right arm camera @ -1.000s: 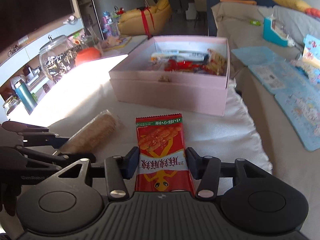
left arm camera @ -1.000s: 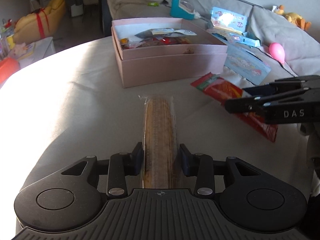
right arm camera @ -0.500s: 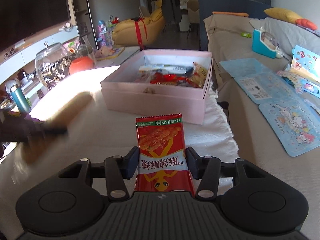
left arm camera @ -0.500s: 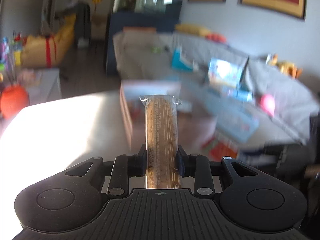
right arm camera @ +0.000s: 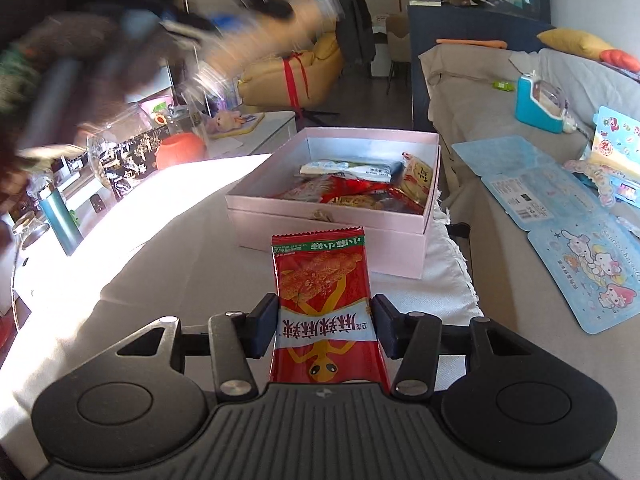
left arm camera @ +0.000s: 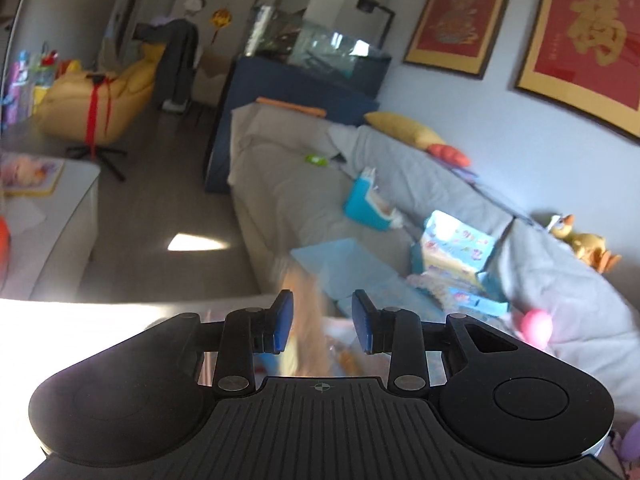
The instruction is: Organize snacks
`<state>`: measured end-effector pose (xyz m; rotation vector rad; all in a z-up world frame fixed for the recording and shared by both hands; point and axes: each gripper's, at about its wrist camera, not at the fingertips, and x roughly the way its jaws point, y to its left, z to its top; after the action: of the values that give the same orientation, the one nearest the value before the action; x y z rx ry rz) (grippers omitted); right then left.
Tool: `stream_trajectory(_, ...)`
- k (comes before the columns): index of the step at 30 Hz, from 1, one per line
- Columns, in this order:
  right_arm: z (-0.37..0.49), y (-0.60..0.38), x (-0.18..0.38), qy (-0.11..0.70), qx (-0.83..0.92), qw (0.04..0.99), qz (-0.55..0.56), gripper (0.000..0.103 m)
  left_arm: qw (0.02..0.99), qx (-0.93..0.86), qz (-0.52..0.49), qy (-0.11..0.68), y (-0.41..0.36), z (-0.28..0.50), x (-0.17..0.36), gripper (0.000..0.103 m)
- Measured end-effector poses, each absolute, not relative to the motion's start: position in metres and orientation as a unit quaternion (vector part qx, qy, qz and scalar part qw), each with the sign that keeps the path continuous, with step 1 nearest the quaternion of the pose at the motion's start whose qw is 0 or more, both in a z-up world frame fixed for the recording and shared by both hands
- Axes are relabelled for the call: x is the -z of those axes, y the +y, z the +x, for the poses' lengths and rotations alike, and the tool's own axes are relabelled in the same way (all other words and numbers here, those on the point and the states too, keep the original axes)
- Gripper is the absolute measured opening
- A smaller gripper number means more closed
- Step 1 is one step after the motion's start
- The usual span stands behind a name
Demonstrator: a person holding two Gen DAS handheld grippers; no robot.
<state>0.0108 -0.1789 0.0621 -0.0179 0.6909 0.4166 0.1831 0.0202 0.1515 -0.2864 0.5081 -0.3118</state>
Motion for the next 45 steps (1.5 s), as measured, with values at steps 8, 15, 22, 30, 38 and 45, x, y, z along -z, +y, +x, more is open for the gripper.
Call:
stream_trajectory(8,0.017,-0.184,-0.07,0.333,-0.216,0.918,0.005,0.051,0.927,0.125,-0.143,0.324,0.056,0.127,-0.089,0.035)
stream_trajectory(15,0.072,-0.168,-0.144,0.256,-0.202,0.945,0.006,0.051,0.939,0.121,-0.093,0.307,0.049,0.068,-0.081,0.035)
stream_trajectory(22,0.139,-0.145,-0.18,0.266,-0.174,0.948,0.002,0.081,0.938,0.096,-0.049,0.33,0.047,0.055,-0.075,0.035)
stream_trajectory(30,0.071,-0.143,-0.091,0.319,-0.172,0.932,-0.014,0.086,0.936,0.056,-0.003,0.347,0.032,0.025,-0.03,0.035)
stream_trajectory(38,0.036,-0.132,0.001,0.385,-0.141,0.912,-0.019,0.089,0.94,0.044,-0.014,0.337,0.012,0.019,-0.008,0.051)
stream_trajectory(45,0.024,-0.136,0.012,0.375,-0.094,0.922,-0.025,0.103,0.946,0.035,-0.004,0.323,0.0,0.019,-0.007,0.062)
